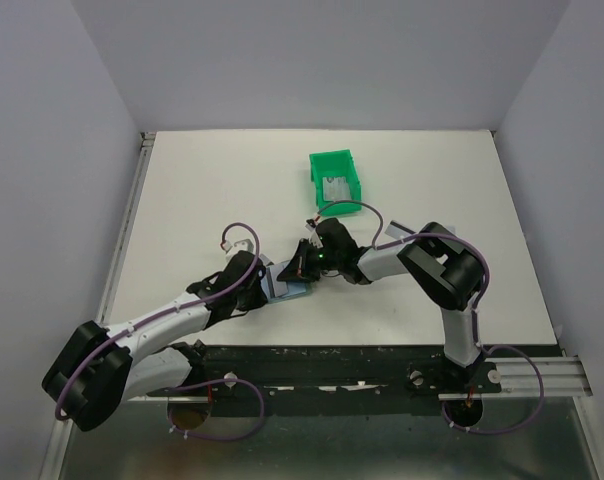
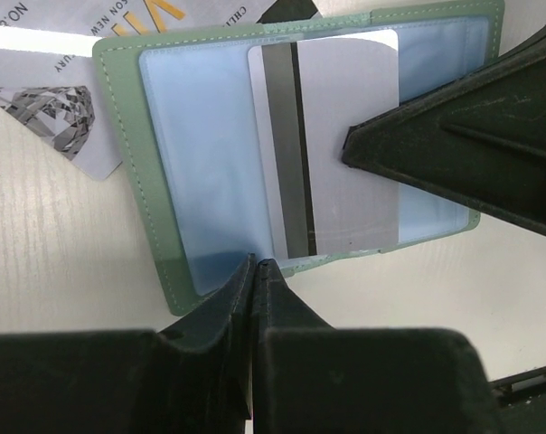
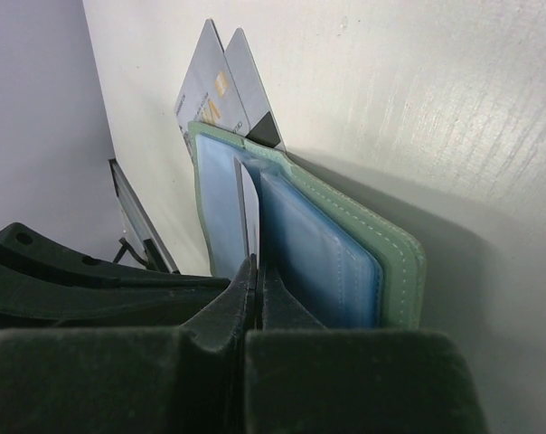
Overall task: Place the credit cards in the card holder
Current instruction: Insert the credit card into the card holder.
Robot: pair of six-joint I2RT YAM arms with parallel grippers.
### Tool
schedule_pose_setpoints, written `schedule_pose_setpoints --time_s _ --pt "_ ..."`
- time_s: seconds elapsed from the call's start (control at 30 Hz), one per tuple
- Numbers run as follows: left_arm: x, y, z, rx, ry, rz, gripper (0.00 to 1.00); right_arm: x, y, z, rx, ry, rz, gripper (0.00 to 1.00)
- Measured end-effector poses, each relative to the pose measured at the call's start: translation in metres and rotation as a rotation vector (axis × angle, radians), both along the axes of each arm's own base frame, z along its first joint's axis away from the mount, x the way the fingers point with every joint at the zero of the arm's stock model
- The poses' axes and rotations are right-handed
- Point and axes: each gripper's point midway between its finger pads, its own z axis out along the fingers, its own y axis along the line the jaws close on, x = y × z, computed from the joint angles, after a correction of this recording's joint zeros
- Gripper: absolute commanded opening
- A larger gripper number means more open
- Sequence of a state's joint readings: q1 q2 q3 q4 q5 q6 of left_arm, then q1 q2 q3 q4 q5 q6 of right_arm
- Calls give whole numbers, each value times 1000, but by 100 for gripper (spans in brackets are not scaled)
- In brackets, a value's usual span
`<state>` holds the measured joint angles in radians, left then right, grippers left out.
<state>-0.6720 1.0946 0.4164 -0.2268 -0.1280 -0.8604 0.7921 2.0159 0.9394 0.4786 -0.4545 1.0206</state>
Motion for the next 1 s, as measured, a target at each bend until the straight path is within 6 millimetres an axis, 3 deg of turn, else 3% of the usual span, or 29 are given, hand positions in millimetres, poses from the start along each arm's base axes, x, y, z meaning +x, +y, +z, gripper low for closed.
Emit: schedule_pose_setpoints --time_s 0.27,0.43,0.6,0.77,1.0 --pt "-5 17 12 28 -28 47 43 0 0 0 -3 -8 5 1" --pt "-2 30 24 35 -73 114 48 0 0 -1 -4 -12 7 1" --pt "-2 38 13 75 -42 147 48 0 0 -1 -6 -18 11 1" --pt "-2 43 1 114 -4 164 40 0 -1 -1 -8 -23 15 1" --pt "6 43 -5 131 -12 175 14 0 0 -1 -14 -37 25 1"
